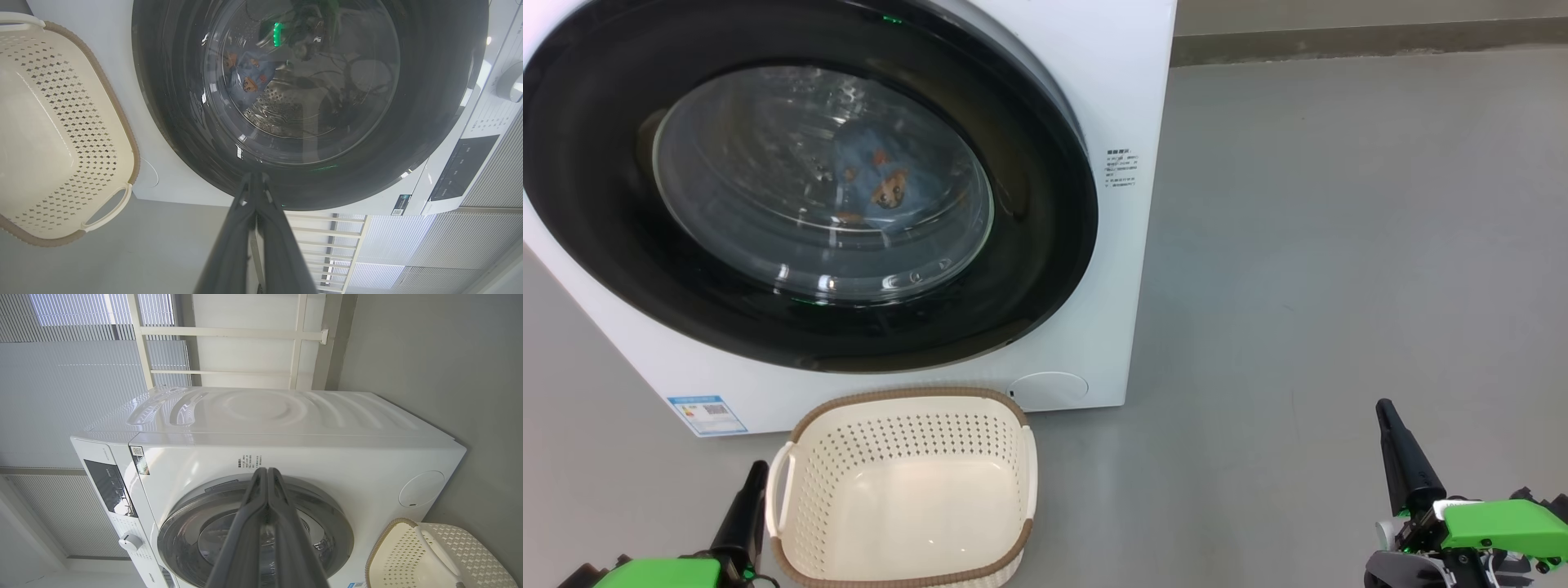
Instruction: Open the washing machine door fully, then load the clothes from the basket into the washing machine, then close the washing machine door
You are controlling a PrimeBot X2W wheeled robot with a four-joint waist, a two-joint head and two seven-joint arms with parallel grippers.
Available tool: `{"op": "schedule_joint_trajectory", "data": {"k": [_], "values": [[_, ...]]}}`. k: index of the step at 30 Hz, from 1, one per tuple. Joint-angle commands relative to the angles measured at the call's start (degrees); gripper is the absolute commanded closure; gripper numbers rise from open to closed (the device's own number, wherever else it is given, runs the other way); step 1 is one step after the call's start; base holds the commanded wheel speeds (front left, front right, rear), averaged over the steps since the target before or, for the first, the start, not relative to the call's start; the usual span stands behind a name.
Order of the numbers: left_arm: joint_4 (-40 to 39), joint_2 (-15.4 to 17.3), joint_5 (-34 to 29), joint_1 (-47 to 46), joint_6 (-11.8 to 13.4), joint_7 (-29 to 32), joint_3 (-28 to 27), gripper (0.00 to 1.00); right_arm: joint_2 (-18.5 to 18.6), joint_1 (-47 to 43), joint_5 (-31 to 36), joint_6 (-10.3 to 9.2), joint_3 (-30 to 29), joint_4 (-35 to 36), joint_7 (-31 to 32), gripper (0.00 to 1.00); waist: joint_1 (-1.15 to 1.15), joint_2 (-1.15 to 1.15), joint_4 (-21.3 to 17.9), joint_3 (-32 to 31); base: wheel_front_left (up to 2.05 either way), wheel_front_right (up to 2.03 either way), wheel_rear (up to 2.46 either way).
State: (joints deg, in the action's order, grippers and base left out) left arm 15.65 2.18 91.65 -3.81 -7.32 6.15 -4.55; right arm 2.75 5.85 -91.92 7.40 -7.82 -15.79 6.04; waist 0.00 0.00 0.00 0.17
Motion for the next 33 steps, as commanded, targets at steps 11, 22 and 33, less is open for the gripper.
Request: {"op": "schedule_joint_trajectory", "data": {"k": [11, 22, 33], "values": [[-1.6, 0.7, 0.5, -2.4, -0.2, 0.4, -2.0, 1.00, 0.1, 0.3, -0.2, 0.09, 1.3, 1.8, 0.5, 1.00, 0.00, 0.00, 0.0, 0.0, 0.00, 0.00, 0.00], [-1.6, 0.7, 0.5, -2.4, -0.2, 0.4, -2.0, 1.00, 0.1, 0.3, -0.2, 0.09, 1.3, 1.8, 0.5, 1.00, 0.00, 0.00, 0.0, 0.0, 0.00, 0.00, 0.00], [-1.6, 0.7, 0.5, -2.4, -0.2, 0.4, -2.0, 1.00, 0.1, 0.3, -0.2, 0.09, 1.3, 1.8, 0.5, 1.00, 0.00, 0.00, 0.0, 0.0, 0.00, 0.00, 0.00]]}}
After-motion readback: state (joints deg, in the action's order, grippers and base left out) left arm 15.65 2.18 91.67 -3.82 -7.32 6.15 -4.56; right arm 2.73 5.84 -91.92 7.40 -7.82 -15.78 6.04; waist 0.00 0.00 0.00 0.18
